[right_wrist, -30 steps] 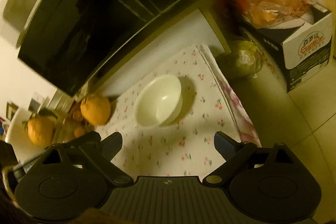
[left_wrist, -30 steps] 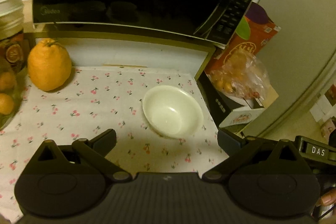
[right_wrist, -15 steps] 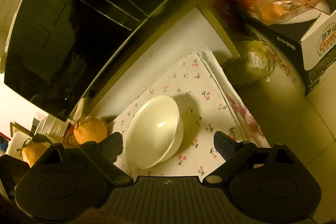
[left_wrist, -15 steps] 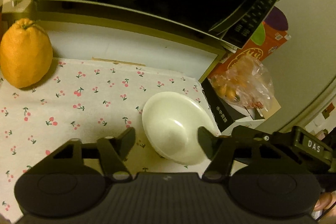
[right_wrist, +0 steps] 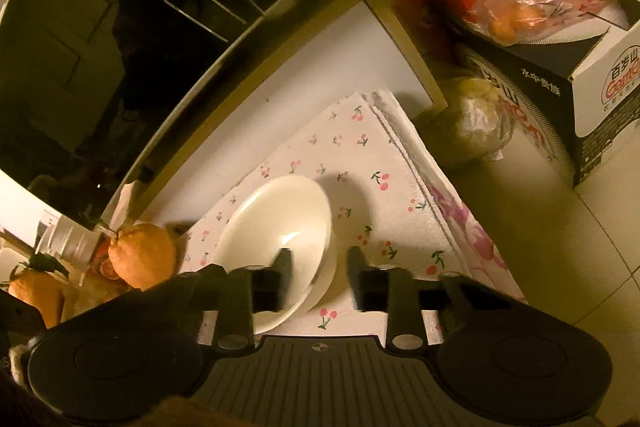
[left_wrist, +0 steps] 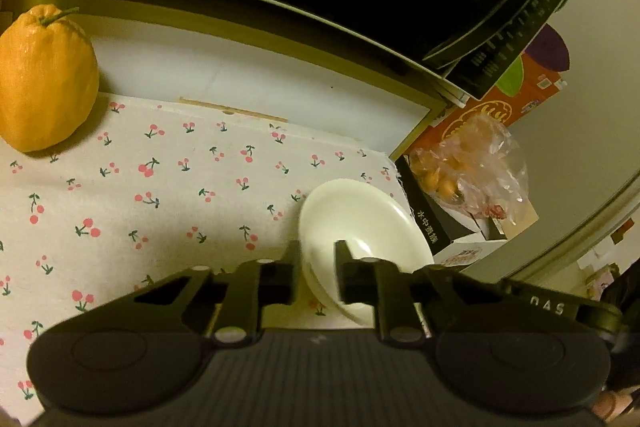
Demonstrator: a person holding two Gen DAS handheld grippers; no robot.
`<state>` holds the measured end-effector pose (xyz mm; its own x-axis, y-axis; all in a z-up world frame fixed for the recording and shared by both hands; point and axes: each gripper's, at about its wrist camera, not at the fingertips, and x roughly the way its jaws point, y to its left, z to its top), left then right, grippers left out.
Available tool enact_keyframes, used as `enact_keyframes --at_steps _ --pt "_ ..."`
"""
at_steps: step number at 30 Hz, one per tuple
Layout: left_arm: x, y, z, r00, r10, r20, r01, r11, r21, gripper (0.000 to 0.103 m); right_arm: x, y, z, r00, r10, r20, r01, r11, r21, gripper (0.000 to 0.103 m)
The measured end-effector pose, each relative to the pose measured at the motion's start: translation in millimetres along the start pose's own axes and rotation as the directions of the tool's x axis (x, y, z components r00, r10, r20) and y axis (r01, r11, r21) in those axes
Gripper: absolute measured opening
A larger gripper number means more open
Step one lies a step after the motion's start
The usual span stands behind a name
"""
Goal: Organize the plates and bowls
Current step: 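Grasp the small white bowl rim with the left tool while the right tool grips it, then carry the small white bowl with both tools and lower it into the cream bowl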
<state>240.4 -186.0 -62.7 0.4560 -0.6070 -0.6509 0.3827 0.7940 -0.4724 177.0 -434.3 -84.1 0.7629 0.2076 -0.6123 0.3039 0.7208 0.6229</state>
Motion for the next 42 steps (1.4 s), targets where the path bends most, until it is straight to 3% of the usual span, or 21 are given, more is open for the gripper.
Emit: enact_keyframes --at_steps 11,22,33,42 --pt "-19.3 -11.7 -3.1 1.0 -0.005 0.021 0.004 0.999 0.044 0.011 -23.1 12.7 -0.8 0.999 -0.005 0.034 0.006 1.0 -0.016 0.013" --pt "-73.1 -34.0 -16.2 0.999 -0.004 0.043 0.0 0.997 0.081 0.011 -71.9 40.2 -13.2 0.999 -0.004 0.038 0.006 0.999 -0.05 0.014" --pt "-126.1 -52.1 -37.2 0.998 -0.025 0.057 0.02 0.996 0.084 0.011 -125.7 64.6 -41.8 0.999 -0.016 0.041 0.02 0.995 -0.103 0.014" --pt "-164.2 -56.7 -73.4 0.998 -0.028 0.049 0.023 0.994 0.111 0.011 -164.5 73.6 -76.9 0.999 -0.022 0.025 0.025 0.992 -0.124 0.015"
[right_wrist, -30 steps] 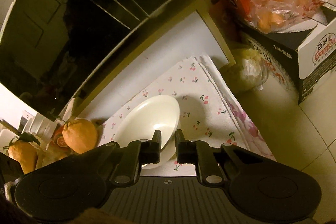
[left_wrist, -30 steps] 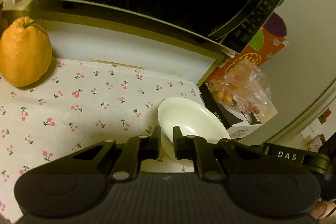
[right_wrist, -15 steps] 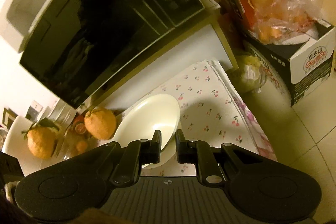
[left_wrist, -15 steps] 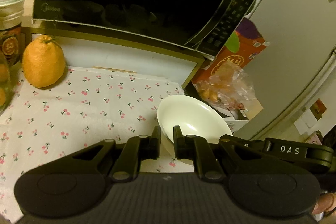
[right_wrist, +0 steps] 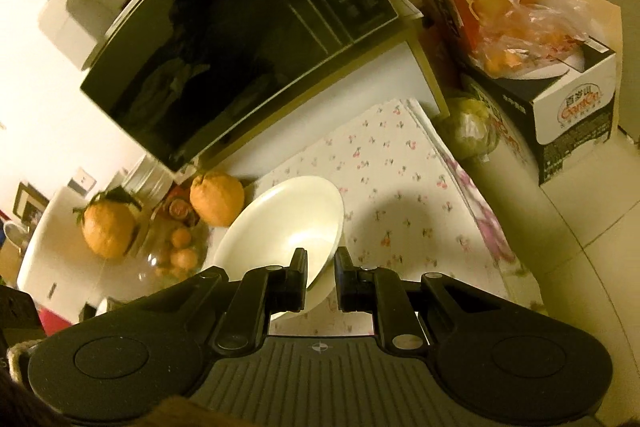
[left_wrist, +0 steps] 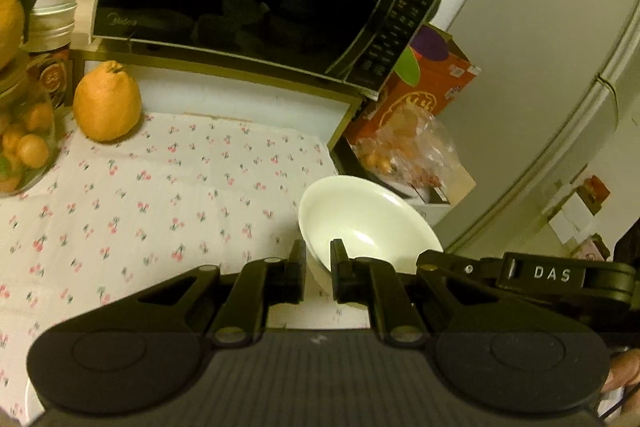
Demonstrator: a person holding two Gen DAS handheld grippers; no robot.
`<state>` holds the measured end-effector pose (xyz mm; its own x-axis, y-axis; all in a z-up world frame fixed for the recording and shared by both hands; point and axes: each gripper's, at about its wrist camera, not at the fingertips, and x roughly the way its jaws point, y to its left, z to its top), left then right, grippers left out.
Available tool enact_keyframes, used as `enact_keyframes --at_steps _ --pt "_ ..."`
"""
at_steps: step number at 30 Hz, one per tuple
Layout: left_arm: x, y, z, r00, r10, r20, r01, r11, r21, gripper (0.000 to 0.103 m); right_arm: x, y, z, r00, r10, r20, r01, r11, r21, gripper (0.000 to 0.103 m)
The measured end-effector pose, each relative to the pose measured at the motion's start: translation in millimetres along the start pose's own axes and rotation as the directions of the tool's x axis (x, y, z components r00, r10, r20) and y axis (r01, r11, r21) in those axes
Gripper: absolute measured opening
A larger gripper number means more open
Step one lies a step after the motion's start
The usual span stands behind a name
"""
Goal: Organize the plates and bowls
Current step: 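Carry the small white bowl with both tools and lower it into the cream bowl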
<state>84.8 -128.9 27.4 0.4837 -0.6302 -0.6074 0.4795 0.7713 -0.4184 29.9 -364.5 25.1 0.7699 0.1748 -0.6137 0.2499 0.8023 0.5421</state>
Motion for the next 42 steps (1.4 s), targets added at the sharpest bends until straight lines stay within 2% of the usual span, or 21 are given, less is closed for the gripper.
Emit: enact_keyframes --at_steps 8,13,18,29,42 --pt "-23.4 5.0 -35.8 0.999 -0.019 -0.035 0.018 1.0 -0.013 0.011 -24.4 1.4 -37.5 0.999 -0.002 -0.033 0.002 1.0 -0.013 0.015" --pt "-30.5 0.2 -52.9 0.998 -0.029 -0.054 0.03 1.0 0.002 0.011 -35.3 1.8 -55.5 0.999 -0.035 -0.038 0.034 0.999 -0.037 0.015" --pt "-41.5 -3.8 -67.3 0.997 -0.052 -0.049 0.053 0.998 0.022 0.011 -48.5 0.4 -66.4 0.999 -0.043 -0.03 0.041 0.998 -0.04 0.015" --pt "-48.8 1.6 -87.0 0.993 -0.106 -0.049 0.105 0.994 -0.037 0.011 -51.0 0.1 -86.2 0.993 -0.103 -0.048 0.1 0.992 -0.076 0.015" --pt "-42.1 -2.4 -102.7 0.996 -0.028 -0.09 0.034 0.998 0.061 0.012 -34.8 6.3 -101.6 0.976 -0.195 -0.096 0.177 0.969 -0.173 0.017"
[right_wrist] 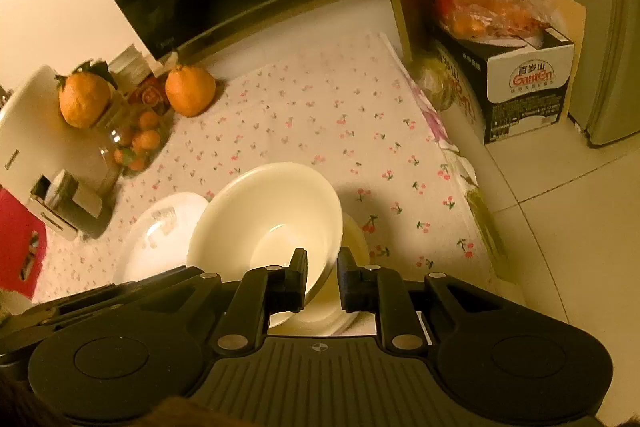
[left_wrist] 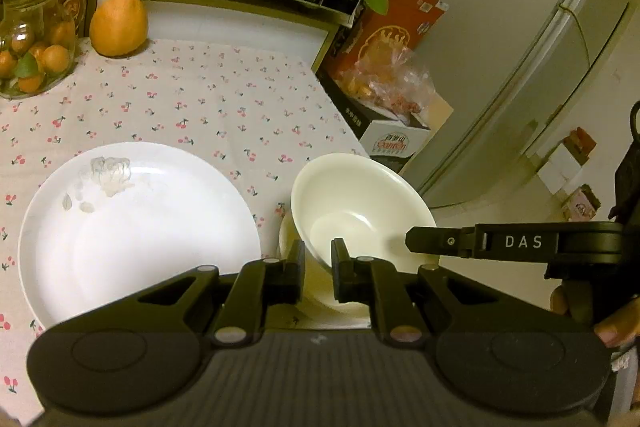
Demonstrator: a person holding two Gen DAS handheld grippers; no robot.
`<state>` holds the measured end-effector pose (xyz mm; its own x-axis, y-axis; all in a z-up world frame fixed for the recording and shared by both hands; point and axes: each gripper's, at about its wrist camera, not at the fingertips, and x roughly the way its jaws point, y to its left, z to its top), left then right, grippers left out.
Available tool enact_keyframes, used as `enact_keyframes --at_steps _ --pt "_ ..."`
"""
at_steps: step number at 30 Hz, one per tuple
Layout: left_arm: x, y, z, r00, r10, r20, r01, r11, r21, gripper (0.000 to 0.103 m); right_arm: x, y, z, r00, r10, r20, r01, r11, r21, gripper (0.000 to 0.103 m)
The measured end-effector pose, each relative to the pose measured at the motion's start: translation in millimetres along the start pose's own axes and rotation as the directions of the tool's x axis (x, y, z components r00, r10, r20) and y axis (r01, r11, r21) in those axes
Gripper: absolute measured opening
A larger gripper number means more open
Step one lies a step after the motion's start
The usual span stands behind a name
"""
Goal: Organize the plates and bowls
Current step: 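Carry the small white bowl with both tools and lower it into the cream bowl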
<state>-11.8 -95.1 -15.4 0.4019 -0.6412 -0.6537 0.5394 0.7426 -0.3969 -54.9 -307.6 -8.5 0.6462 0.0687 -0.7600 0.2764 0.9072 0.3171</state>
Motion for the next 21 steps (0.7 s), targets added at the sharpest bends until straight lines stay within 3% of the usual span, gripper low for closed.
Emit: enact_keyframes --at_steps 21 --pt "11.9 -4.9 -9.0 0.997 0.047 -0.053 -0.043 0.996 0.083 0.015 11.8 5.9 -9.1 0.997 -0.064 -0.05 0.06 0.994 -0.087 0.018"
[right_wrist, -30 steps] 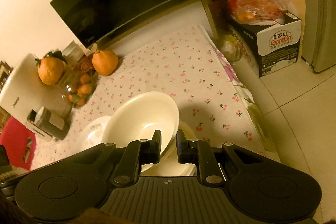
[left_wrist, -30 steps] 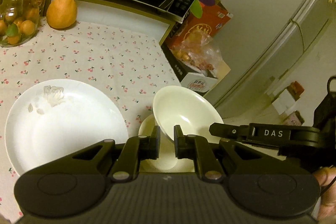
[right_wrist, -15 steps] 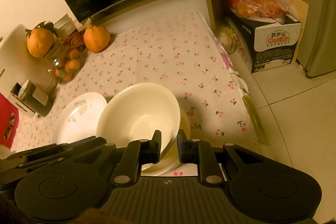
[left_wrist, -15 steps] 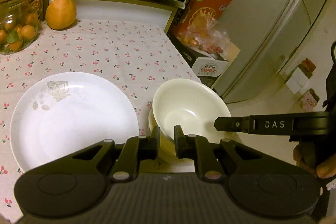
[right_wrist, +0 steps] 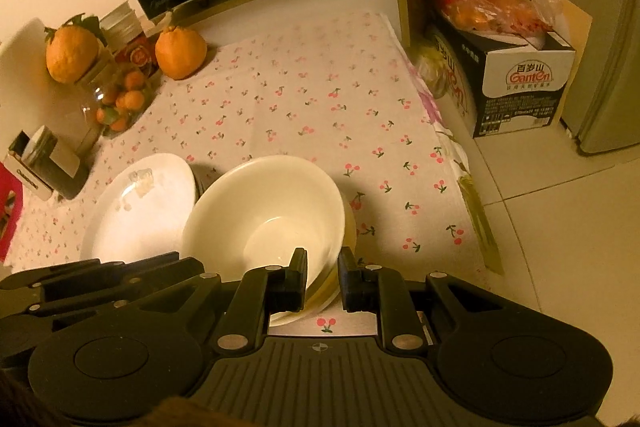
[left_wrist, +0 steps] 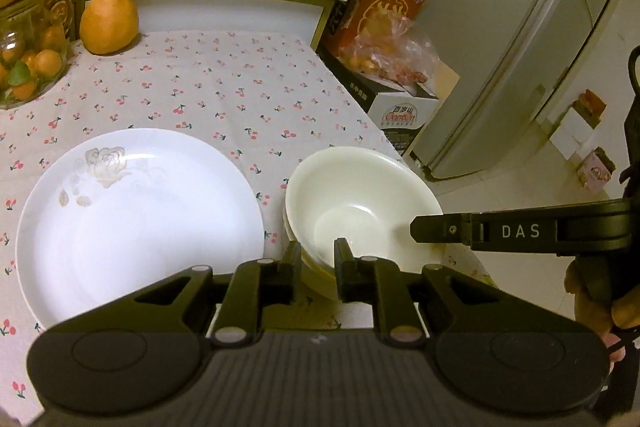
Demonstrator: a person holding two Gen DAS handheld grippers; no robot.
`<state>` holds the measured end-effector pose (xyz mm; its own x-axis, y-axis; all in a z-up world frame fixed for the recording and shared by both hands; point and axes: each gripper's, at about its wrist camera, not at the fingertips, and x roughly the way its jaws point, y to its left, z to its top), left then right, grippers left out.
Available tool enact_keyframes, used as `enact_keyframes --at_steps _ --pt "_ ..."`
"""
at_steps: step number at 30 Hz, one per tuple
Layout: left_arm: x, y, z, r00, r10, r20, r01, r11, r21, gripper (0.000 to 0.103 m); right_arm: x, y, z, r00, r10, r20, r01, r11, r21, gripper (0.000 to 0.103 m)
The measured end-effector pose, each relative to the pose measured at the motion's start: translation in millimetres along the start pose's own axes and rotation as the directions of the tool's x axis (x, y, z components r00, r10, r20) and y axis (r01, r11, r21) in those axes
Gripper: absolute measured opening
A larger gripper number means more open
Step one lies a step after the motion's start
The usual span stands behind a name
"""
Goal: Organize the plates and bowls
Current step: 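Carry the small white bowl with both tools and lower it into the cream bowl, then open both tools and release the small bowl inside the cream bowl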
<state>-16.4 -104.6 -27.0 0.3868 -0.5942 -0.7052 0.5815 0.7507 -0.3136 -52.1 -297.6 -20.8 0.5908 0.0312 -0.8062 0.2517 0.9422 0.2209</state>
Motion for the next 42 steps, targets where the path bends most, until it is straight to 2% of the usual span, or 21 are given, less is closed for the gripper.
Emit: enact_keyframes --at_steps 8,14,16,18,21,24,27,29,30,32,34,39,42 --pt "2.8 -2.5 0.6 1.0 -0.002 -0.007 0.002 1.0 0.01 0.023 0.9 0.0 0.0 1.0 -0.007 0.0 0.007 1.0 -0.003 0.018" --pt "2.3 -3.3 -0.5 1.0 0.001 -0.007 0.0 1.0 0.031 0.025 1.1 -3.2 0.4 1.0 -0.008 -0.003 0.008 1.0 0.012 0.019" --pt "1.4 -4.3 -0.9 1.0 0.001 -0.004 -0.001 0.999 0.042 0.031 1.5 -4.1 0.1 1.0 -0.007 -0.008 0.007 1.0 0.019 0.019" --pt "0.2 -6.1 -1.3 1.0 0.0 0.001 0.0 0.999 0.048 0.052 1.5 -5.4 0.4 1.0 -0.004 -0.01 0.004 1.0 0.025 0.019" --pt "-2.7 -8.1 -2.9 1.0 -0.01 0.014 0.009 0.998 0.069 0.07 1.0 -7.6 0.8 1.0 0.005 -0.011 -0.005 0.999 0.04 0.019" --pt "-6.7 -12.3 -6.2 0.999 -0.02 0.027 0.017 0.994 0.111 0.08 -0.9 -10.5 1.0 1.0 0.022 -0.006 -0.021 0.998 0.056 0.028" --pt "-10.5 -17.0 -10.3 0.999 -0.023 0.042 0.016 0.987 0.159 0.086 -4.1 -13.0 2.0 0.999 0.032 0.009 -0.033 0.998 0.061 0.041" --pt "-13.6 -20.2 -13.6 0.998 -0.041 0.048 0.031 0.98 0.196 0.092 -6.2 -15.1 1.7 0.999 0.044 0.018 -0.046 0.997 0.069 0.059" --pt "-15.1 -21.6 -15.6 0.997 -0.054 0.051 0.042 0.976 0.212 0.097 -6.9 -16.2 1.9 0.998 0.053 0.022 -0.054 0.996 0.074 0.064" --pt "-17.9 -23.5 -20.2 0.995 -0.076 0.061 0.059 0.969 0.239 0.101 -8.7 -18.9 2.0 0.997 0.07 0.03 -0.073 0.994 0.085 0.08" --pt "-19.3 -24.5 -24.5 0.993 -0.09 0.074 0.067 0.962 0.264 0.103 -9.8 -20.5 1.9 0.996 0.084 0.038 -0.087 0.992 0.092 0.085" --pt "-19.5 -24.1 -34.9 0.983 -0.156 0.098 0.115 0.934 0.338 0.103 -8.1 -25.3 0.7 0.993 0.109 0.041 -0.112 0.989 0.095 0.085" --pt "-16.9 -26.0 -34.8 0.982 -0.165 0.095 0.114 0.909 0.401 0.103 -4.5 -29.3 -0.5 0.992 0.124 0.031 -0.127 0.986 0.108 0.085"
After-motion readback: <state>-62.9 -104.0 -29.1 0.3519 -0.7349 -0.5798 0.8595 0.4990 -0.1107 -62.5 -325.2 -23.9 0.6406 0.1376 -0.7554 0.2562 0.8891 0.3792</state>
